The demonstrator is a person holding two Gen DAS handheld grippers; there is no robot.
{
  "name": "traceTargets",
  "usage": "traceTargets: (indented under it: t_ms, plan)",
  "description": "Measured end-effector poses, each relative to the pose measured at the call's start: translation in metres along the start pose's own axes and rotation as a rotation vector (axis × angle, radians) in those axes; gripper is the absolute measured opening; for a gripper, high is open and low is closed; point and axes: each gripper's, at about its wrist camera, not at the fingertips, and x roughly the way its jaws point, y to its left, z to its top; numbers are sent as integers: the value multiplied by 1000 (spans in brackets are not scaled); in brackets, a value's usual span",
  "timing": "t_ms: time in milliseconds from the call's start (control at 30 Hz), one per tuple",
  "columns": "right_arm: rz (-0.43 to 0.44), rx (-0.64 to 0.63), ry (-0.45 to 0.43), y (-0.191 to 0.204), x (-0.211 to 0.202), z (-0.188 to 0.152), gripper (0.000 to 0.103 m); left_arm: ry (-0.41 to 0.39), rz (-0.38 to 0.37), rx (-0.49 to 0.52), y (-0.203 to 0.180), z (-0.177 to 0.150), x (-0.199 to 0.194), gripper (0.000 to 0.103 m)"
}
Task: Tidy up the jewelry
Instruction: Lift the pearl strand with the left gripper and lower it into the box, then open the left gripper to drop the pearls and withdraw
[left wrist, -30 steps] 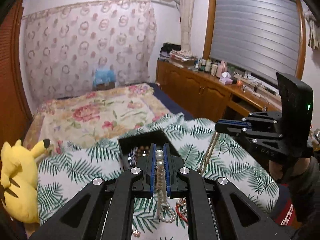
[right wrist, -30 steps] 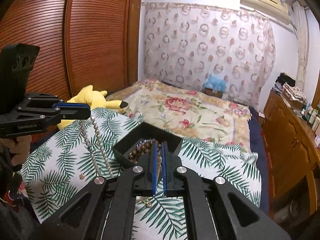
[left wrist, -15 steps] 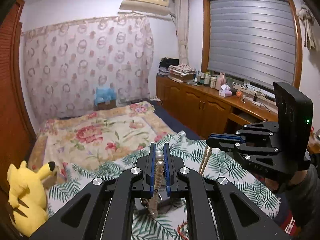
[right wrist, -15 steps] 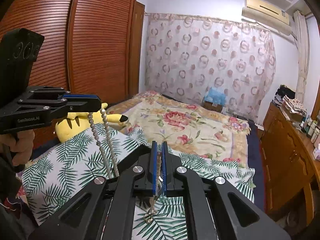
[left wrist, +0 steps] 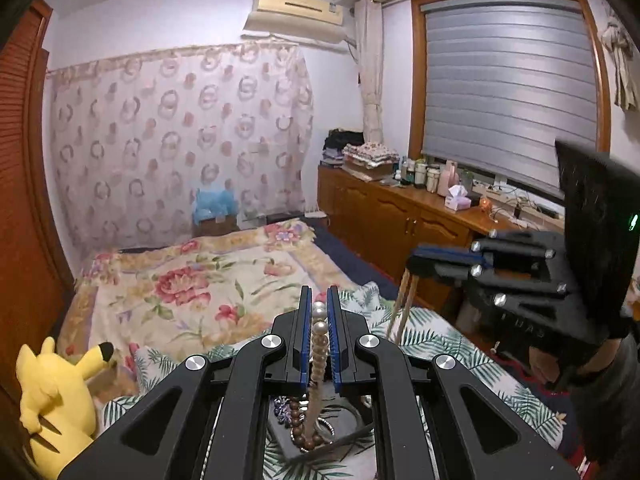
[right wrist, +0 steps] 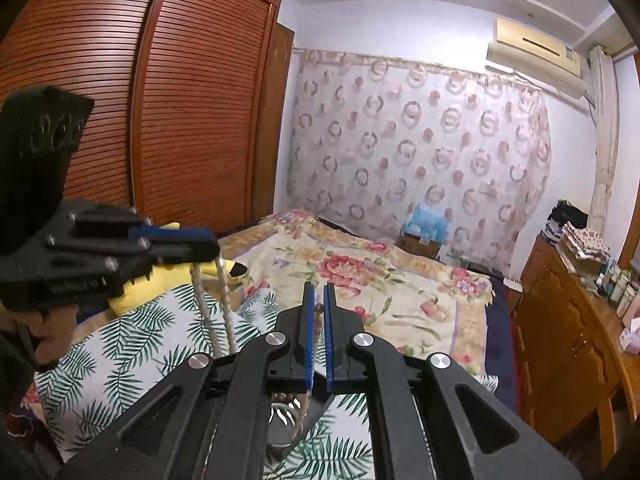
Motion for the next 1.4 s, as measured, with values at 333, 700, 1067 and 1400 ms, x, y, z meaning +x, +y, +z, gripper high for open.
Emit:
traceTargets:
  t_ms: [333,700,1067,1400]
  plan:
    - [4,16,24,-10,37,8,5,159,9,-59,21,-54,44,7]
    - [11,55,120,-18,88,-28,5,279,14,-100,26,-101,73,7]
    - [82,135,255,-9,133,-87,5,342,10,-117,23,-124,91,7]
    - [133,175,338,2,152,-120,5,348,30,-131,24,-129,89,34]
